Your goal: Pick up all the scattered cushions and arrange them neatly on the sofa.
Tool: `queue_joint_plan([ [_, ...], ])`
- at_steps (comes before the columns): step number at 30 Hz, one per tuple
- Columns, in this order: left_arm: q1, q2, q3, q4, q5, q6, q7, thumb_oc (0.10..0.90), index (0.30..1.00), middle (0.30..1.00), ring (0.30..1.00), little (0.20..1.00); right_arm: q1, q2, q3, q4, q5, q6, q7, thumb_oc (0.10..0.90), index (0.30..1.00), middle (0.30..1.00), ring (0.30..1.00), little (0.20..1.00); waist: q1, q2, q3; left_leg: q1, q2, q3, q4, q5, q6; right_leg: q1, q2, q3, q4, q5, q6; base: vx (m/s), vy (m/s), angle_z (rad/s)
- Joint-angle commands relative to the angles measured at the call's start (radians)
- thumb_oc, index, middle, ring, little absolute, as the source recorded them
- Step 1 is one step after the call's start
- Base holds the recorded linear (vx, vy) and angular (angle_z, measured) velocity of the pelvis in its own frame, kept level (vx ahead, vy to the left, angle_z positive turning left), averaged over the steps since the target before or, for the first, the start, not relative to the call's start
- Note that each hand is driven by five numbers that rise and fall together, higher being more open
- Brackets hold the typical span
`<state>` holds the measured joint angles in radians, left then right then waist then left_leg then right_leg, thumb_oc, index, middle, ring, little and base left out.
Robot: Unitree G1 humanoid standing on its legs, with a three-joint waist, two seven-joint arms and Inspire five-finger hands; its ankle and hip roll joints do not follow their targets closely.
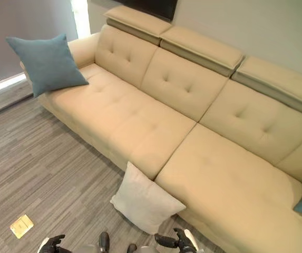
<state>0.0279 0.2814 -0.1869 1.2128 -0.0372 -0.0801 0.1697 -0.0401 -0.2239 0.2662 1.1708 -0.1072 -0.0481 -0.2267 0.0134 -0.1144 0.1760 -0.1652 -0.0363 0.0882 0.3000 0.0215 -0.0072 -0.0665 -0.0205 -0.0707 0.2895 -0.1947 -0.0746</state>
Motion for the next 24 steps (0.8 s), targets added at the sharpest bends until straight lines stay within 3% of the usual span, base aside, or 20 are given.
queue_joint_plan([
  [1,-0.035,-0.023,-0.012,-0.006,0.001,-0.020,0.018,0.800,0.900,0.900,0.900,0.900,-0.013,-0.084,-0.011,-0.042,0.021,-0.022,-0.044,0.800,0.900,0.900,0.900,0.900,-0.017,0.014,-0.008,-0.019,0.008,-0.051,0.084,-0.125,0.004,0.075,0.009,0.000,-0.174,0.074,0.073,0.07,0.035,-0.46],
  [3,-0.031,-0.032,-0.017,-0.005,-0.005,-0.021,0.018,0.800,0.900,0.900,0.900,0.900,-0.004,-0.086,-0.018,-0.027,0.027,-0.022,-0.045,0.800,0.900,0.900,0.900,0.900,-0.013,0.018,-0.021,-0.016,-0.003,-0.110,-0.007,-0.126,0.002,0.087,0.012,0.040,-0.193,0.075,0.086,0.16,0.081,-0.13],
  [5,-0.037,-0.037,-0.030,0.001,-0.006,-0.023,0.019,0.800,0.900,0.900,0.900,0.900,-0.003,-0.089,-0.024,-0.011,0.027,-0.018,-0.047,0.800,0.900,0.900,0.900,0.900,-0.006,0.029,-0.028,-0.033,-0.007,-0.198,-0.114,-0.064,-0.019,0.100,0.021,0.077,-0.214,0.076,0.096,0.16,0.089,-0.36],
  [6,-0.037,-0.037,-0.030,0.001,-0.006,-0.023,0.019,0.800,0.900,0.900,0.900,0.900,-0.003,-0.089,-0.024,-0.011,0.027,-0.018,-0.047,0.800,0.900,0.900,0.900,0.900,-0.006,0.029,-0.027,-0.031,-0.007,-0.198,-0.116,-0.063,-0.019,0.102,0.021,0.077,-0.214,0.076,0.096,0.10,0.069,-0.57],
  [8,-0.041,-0.044,-0.032,0.008,-0.009,-0.027,0.016,0.800,0.900,0.900,0.900,0.900,-0.006,-0.092,-0.026,-0.003,0.024,-0.015,-0.047,0.800,0.900,0.900,0.900,0.900,0.006,0.045,-0.023,-0.051,-0.041,-0.309,-0.164,-0.025,-0.028,0.114,0.035,0.138,-0.212,0.066,0.103,0.15,0.157,-0.71],
  [11,-0.038,-0.048,-0.032,0.019,0.000,-0.028,0.013,0.800,0.900,0.900,0.900,0.900,0.000,-0.086,-0.035,0.001,0.023,-0.016,-0.046,0.800,0.900,0.900,0.900,0.900,-0.002,0.048,-0.030,-0.033,-0.033,-0.292,-0.170,-0.026,-0.026,0.122,0.024,0.160,-0.209,0.061,0.113,0.13,0.179,-0.87],
  [20,-0.044,-0.018,-0.010,0.008,-0.002,-0.032,0.031,0.800,0.900,0.900,0.900,0.900,-0.017,-0.062,-0.025,-0.005,0.020,-0.008,-0.041,0.800,0.900,0.900,0.900,0.900,0.019,0.042,-0.034,0.004,-0.026,-0.169,-0.196,-0.068,0.034,0.044,-0.045,0.200,-0.133,0.094,0.177,0.06,0.189,-0.61],
  [23,-0.056,-0.001,-0.002,0.001,-0.011,-0.038,0.039,0.800,0.900,0.900,0.900,0.900,-0.035,-0.066,-0.024,-0.021,0.024,-0.009,-0.049,0.800,0.900,0.900,0.900,0.900,0.018,0.049,-0.013,0.003,-0.017,-0.139,-0.206,-0.069,0.045,-0.018,-0.057,0.168,-0.067,0.111,0.193,-0.05,0.081,-0.37],
  [24,-0.055,0.007,0.001,-0.001,-0.013,-0.040,0.041,0.800,0.900,0.900,0.900,0.900,-0.040,-0.067,-0.024,-0.027,0.024,-0.014,-0.052,0.800,0.900,0.900,0.900,0.900,0.023,0.054,-0.007,0.013,-0.011,-0.114,-0.226,-0.068,0.045,-0.041,-0.073,0.086,-0.066,0.122,0.190,-0.01,0.030,-0.45],
])
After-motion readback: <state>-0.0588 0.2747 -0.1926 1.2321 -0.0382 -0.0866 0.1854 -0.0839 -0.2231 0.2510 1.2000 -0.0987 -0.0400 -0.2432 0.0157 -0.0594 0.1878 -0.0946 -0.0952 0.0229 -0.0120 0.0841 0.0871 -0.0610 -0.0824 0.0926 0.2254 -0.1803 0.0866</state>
